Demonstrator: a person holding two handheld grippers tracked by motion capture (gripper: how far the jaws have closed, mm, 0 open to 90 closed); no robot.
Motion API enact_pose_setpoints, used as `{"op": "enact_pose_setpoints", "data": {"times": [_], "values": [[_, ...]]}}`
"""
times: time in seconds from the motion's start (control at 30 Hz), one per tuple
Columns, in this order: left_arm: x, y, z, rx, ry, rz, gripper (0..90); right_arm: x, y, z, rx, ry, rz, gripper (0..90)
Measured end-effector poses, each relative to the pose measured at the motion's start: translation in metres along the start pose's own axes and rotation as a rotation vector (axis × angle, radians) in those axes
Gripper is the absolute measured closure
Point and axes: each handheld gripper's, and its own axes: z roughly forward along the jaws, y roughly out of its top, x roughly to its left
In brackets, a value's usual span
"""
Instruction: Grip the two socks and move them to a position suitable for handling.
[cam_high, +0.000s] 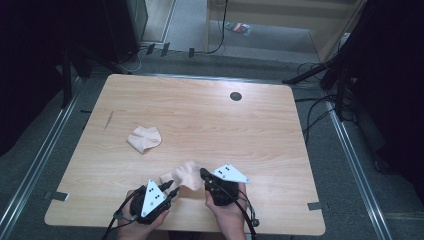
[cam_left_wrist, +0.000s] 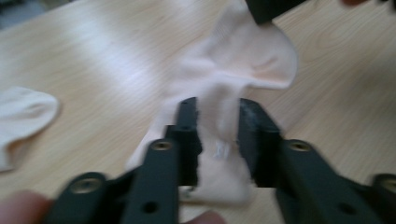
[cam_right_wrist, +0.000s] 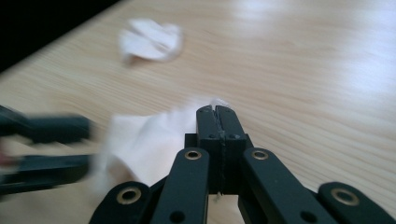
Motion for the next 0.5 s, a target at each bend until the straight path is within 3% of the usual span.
{"op": "enact_pose_setpoints", "data": {"times": [0.03,0.07,0.1,0.13,0.17,0.2,0.23,0.27,0.3,0.33,0.4,0.47,0.5], "values": [[0.0,0.0,0.0,0.0,0.0,0.0,60.0,0.0,0.0,0.0,0.0,0.0,0.0,90.0],[0.007,0.0,0.001,-0.006,-0.047,-0.051,54.5,-0.013,-0.007,0.001,0.03,-0.048,0.001,90.0],[0.007,0.0,0.001,-0.006,-0.047,-0.051,50.4,-0.013,-0.007,0.001,0.03,-0.048,0.001,90.0],[0.011,-0.001,0.001,-0.009,-0.072,-0.081,49.0,-0.022,-0.01,0.0,0.042,-0.079,-0.008,90.0],[0.015,-0.002,0.002,-0.008,-0.085,-0.108,49.0,-0.022,-0.01,0.0,0.042,-0.079,-0.008,90.0],[0.023,-0.005,0.004,0.011,-0.071,-0.151,48.8,-0.03,-0.013,-0.002,0.059,-0.1,-0.009,90.0],[0.023,-0.005,0.004,0.011,-0.071,-0.151,48.8,-0.03,-0.013,-0.002,0.059,-0.1,-0.009,90.0],[0.032,-0.009,0.008,0.04,-0.069,-0.218,48.9,-0.035,-0.015,-0.004,0.063,-0.104,0.01,90.0],[0.032,-0.009,0.008,0.04,-0.069,-0.218,49.0,-0.035,-0.015,-0.004,0.063,-0.104,0.01,90.0],[0.036,-0.011,0.011,0.057,-0.07,-0.264,49.0,-0.037,-0.016,-0.005,0.066,-0.096,0.023,90.0],[0.045,-0.013,0.017,0.076,-0.106,-0.35,50.8,-0.04,-0.019,-0.007,0.069,-0.079,0.029,90.0],[0.048,-0.012,0.023,0.066,-0.157,-0.403,50.9,-0.039,-0.021,-0.008,0.073,-0.069,0.038,90.0],[0.048,-0.012,0.023,0.066,-0.157,-0.403,50.4,-0.039,-0.021,-0.008,0.073,-0.069,0.038,90.0]]}}
